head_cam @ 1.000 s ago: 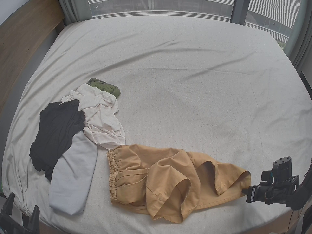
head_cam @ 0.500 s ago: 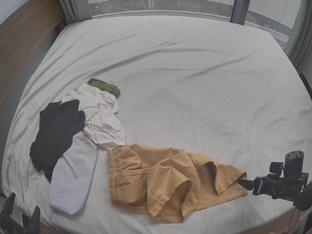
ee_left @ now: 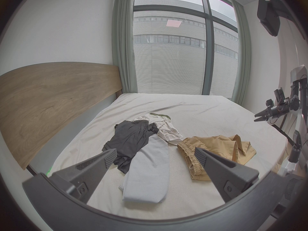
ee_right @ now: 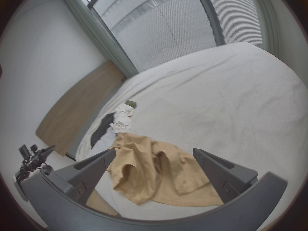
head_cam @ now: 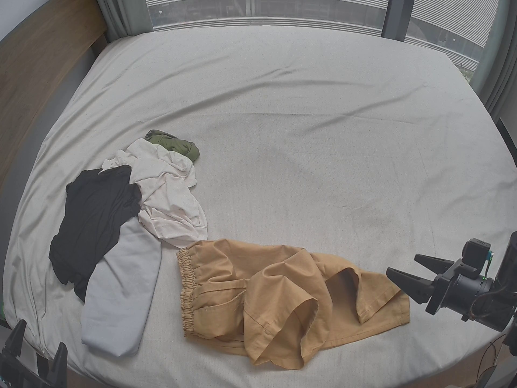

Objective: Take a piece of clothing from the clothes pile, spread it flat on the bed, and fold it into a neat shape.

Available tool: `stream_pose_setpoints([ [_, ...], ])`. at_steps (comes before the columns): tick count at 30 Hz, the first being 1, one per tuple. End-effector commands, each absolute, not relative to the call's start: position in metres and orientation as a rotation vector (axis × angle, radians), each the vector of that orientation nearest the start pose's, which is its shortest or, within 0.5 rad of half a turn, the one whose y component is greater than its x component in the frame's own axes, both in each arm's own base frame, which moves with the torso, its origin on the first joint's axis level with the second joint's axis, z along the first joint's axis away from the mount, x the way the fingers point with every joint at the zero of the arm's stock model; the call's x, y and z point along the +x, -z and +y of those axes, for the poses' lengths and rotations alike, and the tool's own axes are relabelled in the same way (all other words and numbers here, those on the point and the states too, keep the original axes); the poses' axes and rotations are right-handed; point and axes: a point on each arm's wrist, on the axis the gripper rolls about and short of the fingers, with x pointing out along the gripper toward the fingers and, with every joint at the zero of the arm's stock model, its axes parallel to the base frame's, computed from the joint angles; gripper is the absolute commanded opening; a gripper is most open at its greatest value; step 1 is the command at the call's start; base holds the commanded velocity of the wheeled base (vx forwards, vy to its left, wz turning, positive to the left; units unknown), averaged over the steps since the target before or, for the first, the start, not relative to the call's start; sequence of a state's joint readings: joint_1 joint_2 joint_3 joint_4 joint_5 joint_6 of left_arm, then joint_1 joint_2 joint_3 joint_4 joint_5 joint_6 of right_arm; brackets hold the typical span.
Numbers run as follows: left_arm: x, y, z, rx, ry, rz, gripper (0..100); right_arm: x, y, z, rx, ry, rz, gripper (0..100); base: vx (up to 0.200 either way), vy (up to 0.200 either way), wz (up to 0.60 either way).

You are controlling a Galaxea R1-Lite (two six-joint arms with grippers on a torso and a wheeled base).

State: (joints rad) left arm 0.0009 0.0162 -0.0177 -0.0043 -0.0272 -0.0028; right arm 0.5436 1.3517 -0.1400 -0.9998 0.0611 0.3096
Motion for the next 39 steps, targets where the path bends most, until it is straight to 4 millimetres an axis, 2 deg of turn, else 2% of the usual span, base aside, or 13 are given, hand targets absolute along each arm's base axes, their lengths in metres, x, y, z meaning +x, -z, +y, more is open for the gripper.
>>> stream_pose_setpoints([
  [1, -0.023, -0.076, -0.001, -0.006, 0.026, -0.005, 100, 0.147, -0.145, 0.11, 0.246, -0.666, 0.278, 100, 0.0, 0.0, 0.0],
  [12, -0.023, -0.076, -0.001, -0.006, 0.026, -0.005, 100, 0.156, -0.145, 0.151, 0.228, -0.792, 0.305, 100, 0.0, 0.0, 0.0],
  [21, -0.023, -0.076, -0.001, -0.006, 0.026, -0.005, 100, 0.168, -0.134, 0.165, 0.247, -0.875, 0.294, 100, 0.0, 0.0, 0.0],
  [26, -0.023, -0.076, -0.001, -0.006, 0.026, -0.005, 100, 0.165, -0.121, 0.174, 0.282, -0.909, 0.344, 100, 0.0, 0.0, 0.0],
  [31, -0.023, -0.076, -0.001, -0.006, 0.026, -0.005, 100, 0.162, -0.089, 0.184, 0.243, -0.919, 0.47, 100, 0.0, 0.0, 0.0],
  [35, -0.023, -0.076, -0.001, -0.006, 0.026, -0.005, 100, 0.165, -0.073, 0.188, 0.217, -0.906, 0.532, 100, 0.0, 0.0, 0.0],
  [39, -0.023, -0.076, -0.001, -0.008, 0.026, -0.005, 100, 0.166, -0.068, 0.19, 0.21, -0.9, 0.551, 100, 0.0, 0.0, 0.0],
])
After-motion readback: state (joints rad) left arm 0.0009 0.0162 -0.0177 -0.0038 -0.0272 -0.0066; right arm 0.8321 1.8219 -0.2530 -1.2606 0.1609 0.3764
